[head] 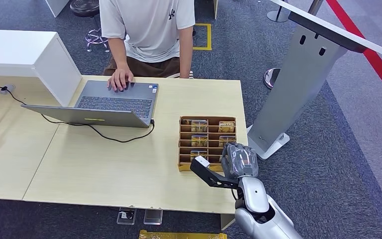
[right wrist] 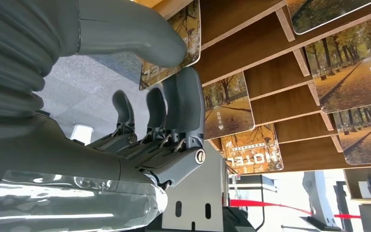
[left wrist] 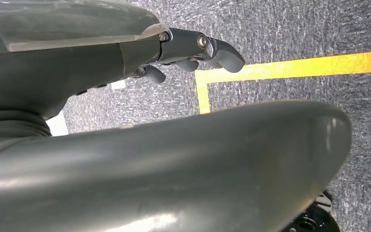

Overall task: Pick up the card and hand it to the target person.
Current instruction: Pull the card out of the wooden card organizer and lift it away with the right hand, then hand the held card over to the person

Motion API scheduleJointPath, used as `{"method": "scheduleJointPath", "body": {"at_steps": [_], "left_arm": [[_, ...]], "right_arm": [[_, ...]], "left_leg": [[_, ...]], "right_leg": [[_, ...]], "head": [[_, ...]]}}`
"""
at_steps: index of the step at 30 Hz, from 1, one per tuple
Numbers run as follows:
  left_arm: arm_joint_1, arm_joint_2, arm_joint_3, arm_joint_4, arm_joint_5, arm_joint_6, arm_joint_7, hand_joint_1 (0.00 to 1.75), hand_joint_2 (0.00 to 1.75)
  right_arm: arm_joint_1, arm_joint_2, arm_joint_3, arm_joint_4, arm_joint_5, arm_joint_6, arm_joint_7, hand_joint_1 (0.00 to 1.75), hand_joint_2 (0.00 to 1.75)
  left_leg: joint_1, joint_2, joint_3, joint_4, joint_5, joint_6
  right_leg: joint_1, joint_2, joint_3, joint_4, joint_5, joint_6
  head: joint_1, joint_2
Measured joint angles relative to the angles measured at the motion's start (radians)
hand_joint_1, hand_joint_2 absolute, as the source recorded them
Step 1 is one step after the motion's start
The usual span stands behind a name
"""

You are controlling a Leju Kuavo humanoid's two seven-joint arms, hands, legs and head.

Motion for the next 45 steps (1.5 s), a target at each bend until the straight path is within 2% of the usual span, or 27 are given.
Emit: {"method": "scheduleJointPath", "body": {"at_steps": [3, 6, 12, 16, 28, 30, 34, 38, 45], "left_arm": [[0.0, 0.0, 0.0, 0.0, 0.002, 0.001, 0.0, 0.0, 0.0], [0.0, 0.0, 0.0, 0.0, 0.003, 0.001, 0.0, 0.0, 0.0], [0.0, 0.0, 0.0, 0.0, 0.005, 0.003, 0.0, 0.0, 0.0], [0.0, 0.0, 0.0, 0.0, 0.006, 0.004, 0.0, 0.0, 0.0], [0.0, 0.0, 0.0, 0.0, 0.013, 0.005, -0.002, 0.0, 0.0], [0.0, 0.0, 0.0, 0.0, 0.013, 0.004, -0.004, 0.0, 0.0], [0.0, 0.0, -0.003, 0.0, 0.008, -0.003, -0.01, 0.0, 0.0], [0.001, 0.005, -0.014, 0.0, 0.005, -0.045, -0.035, 0.0, 1.75], [0.001, 0.012, -0.025, 0.0, 0.005, -0.051, -0.059, 0.0, 1.75]], "right_arm": [[0.0, 0.0, 0.0, 0.0, -0.002, 0.0, -0.003, 0.93, 1.75], [0.0, 0.0, 0.0, 0.002, -0.005, 0.001, -0.005, 0.94, 1.75], [0.0, 0.0, 0.0, 0.008, -0.008, 0.002, -0.007, 1.14, 1.75], [0.0, 0.0, 0.0, 0.009, -0.014, 0.004, -0.009, 1.37, 1.75], [0.0, 0.0, 0.0, 0.012, -0.031, 0.011, -0.009, 1.39, 1.75], [0.0, 0.0, 0.0, 0.012, -0.033, 0.012, -0.006, 1.46, 1.75], [0.0, 0.0, 0.0, 0.012, -0.034, 0.014, -0.004, 1.71, 1.75], [0.0, -0.001, -0.001, 0.012, -0.036, 0.014, -0.002, 1.71, 1.75], [0.0, -0.002, -0.001, 0.012, -0.036, 0.013, -0.002, 1.71, 1.75]], "left_leg": [[0.0, 0.0, 0.0, 0.0, 0.0, 0.0], [0.0, 0.0, 0.0, 0.0, 0.0, 0.0], [0.0, 0.0, 0.0, 0.0, 0.0, 0.0], [0.0, 0.0, 0.0, 0.0, 0.0, 0.0], [0.0, 0.0, 0.001, 0.0, 0.0, 0.0], [0.0, 0.0, 0.001, 0.0, 0.0, 0.0], [0.0, 0.0, 0.001, 0.0, 0.0, 0.0], [0.0, 0.0, 0.001, 0.0, 0.0, 0.0], [0.0, 0.001, 0.001, 0.0, 0.0, 0.0]], "right_leg": [[0.0, 0.0, 0.0, 0.0, 0.0, 0.0], [0.0, 0.0, 0.0, 0.0, 0.0, 0.0], [0.0, 0.0, 0.0, 0.0, 0.0, 0.0], [0.0, 0.0, 0.0, 0.0, 0.0, 0.0], [0.0, 0.0, 0.0, 0.0, 0.0, 0.0], [0.0, 0.0, 0.0, 0.0, 0.0, 0.0], [0.0, 0.0, 0.001, 0.0, 0.0, 0.0], [0.0, 0.0, 0.001, 0.0, 0.0, 0.0], [0.0, 0.0, 0.001, 0.0, 0.0, 0.0]], "head": [[0.0, 0.0], [0.0, 0.0], [0.0, 0.0], [0.0, 0.0], [0.0, 0.0], [0.0, 0.0], [0.0, 0.0], [0.0, 0.0], [0.0, 0.0]]}}
